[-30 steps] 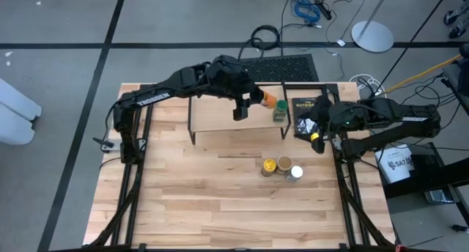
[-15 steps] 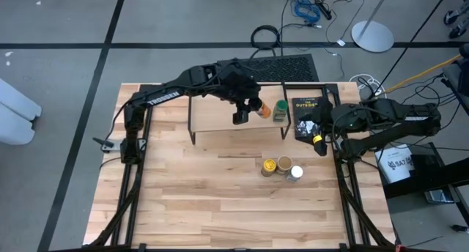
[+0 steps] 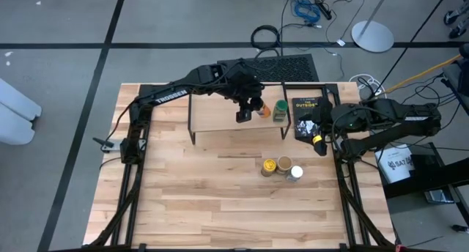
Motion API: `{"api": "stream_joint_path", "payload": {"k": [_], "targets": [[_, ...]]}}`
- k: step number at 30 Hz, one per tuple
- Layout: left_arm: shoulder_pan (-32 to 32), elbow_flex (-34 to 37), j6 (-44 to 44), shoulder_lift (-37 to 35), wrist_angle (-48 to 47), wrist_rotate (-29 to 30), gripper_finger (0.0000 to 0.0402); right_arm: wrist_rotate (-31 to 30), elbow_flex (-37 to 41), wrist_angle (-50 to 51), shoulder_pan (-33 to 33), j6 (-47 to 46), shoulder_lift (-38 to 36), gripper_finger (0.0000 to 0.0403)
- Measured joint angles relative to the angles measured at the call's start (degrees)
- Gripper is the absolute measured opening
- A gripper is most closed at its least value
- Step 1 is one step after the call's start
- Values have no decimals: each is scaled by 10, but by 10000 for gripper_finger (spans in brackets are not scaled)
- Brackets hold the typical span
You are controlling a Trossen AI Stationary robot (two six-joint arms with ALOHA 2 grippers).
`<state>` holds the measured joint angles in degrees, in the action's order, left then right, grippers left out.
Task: Shelf spices
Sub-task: Put the orange seasoning bottle on the shelf
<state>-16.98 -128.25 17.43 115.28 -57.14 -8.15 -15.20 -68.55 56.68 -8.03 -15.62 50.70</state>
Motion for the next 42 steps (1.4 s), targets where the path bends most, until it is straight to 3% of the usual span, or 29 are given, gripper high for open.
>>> {"api": "stream_joint_path", "payload": {"k": [26,42], "targets": [[2,0,15,32,28,-2,217,0,0,-1,0,5,0,334],[3,0,16,34,51,2,249,0,0,-1,0,5,0,334]]}}
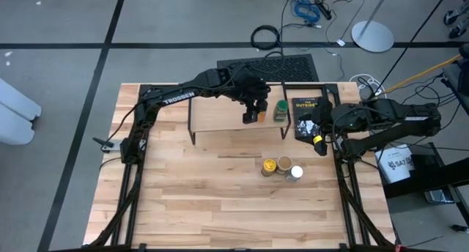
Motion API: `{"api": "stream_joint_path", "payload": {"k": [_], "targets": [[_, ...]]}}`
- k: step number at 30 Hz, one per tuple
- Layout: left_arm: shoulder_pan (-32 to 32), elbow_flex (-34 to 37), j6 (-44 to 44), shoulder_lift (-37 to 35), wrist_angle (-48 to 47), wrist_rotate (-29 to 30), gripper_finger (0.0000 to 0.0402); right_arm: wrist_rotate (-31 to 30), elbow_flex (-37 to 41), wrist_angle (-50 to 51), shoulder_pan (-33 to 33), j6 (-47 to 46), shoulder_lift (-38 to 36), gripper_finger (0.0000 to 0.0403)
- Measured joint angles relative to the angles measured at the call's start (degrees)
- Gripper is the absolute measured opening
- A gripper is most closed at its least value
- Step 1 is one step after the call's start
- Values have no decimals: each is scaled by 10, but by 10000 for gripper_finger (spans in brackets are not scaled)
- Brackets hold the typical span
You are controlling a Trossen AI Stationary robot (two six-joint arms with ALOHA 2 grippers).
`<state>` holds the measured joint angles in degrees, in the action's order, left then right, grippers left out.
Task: Shelf spices
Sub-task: Put the orange seasoning bottle on the shelf
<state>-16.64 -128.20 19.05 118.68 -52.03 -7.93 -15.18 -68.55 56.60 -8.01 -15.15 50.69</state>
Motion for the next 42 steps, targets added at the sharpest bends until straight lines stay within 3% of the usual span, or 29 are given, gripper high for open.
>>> {"api": "stream_joint_path", "payload": {"k": [26,42], "targets": [[2,0,2,1,-14,20,249,0,0,0,0,0,0,334],[2,0,30,1,-8,18,199,0,0,0,0,4,0,334]]}}
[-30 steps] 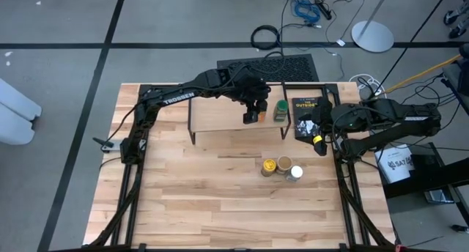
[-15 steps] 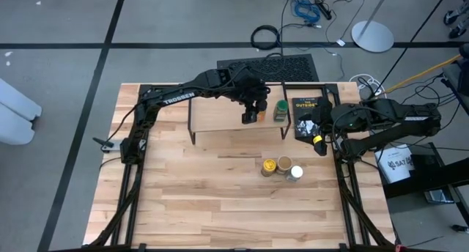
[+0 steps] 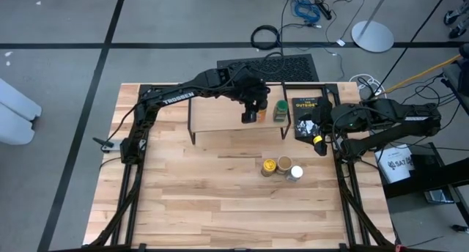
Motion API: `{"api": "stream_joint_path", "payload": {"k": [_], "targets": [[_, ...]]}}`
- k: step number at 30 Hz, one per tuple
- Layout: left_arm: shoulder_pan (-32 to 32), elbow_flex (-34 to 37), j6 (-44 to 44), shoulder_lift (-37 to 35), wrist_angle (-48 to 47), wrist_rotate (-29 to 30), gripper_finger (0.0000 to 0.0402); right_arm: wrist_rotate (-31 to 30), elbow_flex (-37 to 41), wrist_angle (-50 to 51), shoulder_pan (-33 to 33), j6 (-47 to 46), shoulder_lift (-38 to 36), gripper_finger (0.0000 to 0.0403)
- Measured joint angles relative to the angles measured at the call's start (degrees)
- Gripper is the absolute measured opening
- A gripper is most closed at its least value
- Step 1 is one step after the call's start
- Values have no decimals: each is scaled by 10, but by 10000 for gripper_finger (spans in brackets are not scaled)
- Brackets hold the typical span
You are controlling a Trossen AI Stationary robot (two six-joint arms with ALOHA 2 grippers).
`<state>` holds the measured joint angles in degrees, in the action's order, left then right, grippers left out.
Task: Shelf spices
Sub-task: Put the orange seasoning bottle on the shelf
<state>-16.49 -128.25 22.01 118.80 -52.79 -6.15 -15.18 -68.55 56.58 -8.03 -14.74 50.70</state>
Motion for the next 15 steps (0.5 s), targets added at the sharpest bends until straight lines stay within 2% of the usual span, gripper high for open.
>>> {"api": "stream_joint_path", "payload": {"k": [15], "targets": [[9,0,9,0,-3,-10,200,0,0,-1,0,2,0,334]]}}
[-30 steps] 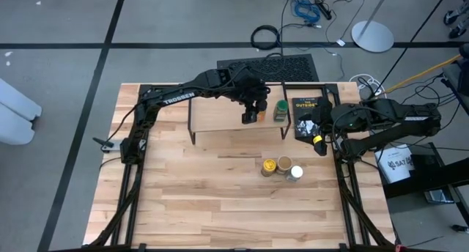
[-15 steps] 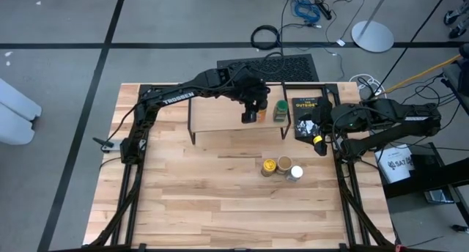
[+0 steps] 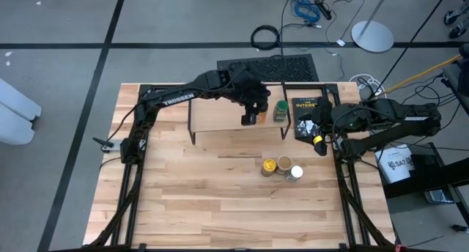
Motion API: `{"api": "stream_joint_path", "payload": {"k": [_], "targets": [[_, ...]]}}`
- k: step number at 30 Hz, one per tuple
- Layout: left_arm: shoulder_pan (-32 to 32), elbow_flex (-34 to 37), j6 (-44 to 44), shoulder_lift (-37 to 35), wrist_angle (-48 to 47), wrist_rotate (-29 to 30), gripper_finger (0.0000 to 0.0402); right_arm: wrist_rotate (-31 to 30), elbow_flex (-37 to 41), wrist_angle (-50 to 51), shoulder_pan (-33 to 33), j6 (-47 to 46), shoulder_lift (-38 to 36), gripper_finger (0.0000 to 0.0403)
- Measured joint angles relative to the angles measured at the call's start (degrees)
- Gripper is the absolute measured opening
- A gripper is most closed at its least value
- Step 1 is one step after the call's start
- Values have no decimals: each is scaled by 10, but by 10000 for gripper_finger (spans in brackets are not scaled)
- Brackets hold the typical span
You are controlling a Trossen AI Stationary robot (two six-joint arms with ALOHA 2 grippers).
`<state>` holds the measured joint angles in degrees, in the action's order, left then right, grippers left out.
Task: Shelf spices
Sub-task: Put the orange seasoning bottle on the shelf
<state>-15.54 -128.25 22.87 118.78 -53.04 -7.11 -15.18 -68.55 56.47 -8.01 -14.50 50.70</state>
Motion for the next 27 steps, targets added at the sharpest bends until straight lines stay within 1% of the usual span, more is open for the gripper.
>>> {"api": "stream_joint_path", "payload": {"k": [4,13,19,24,27], "targets": [[8,0,0,0,-1,5,204,0,0,0,0,2,0,334],[14,1,4,0,8,38,245,0,0,-1,0,2,0,334],[14,2,4,-4,12,42,247,0,0,-1,0,2,0,334],[16,2,1,-27,9,47,247,0,0,0,0,2,0,334],[18,2,-12,-43,0,70,247,0,0,1,0,2,0,334]]}}
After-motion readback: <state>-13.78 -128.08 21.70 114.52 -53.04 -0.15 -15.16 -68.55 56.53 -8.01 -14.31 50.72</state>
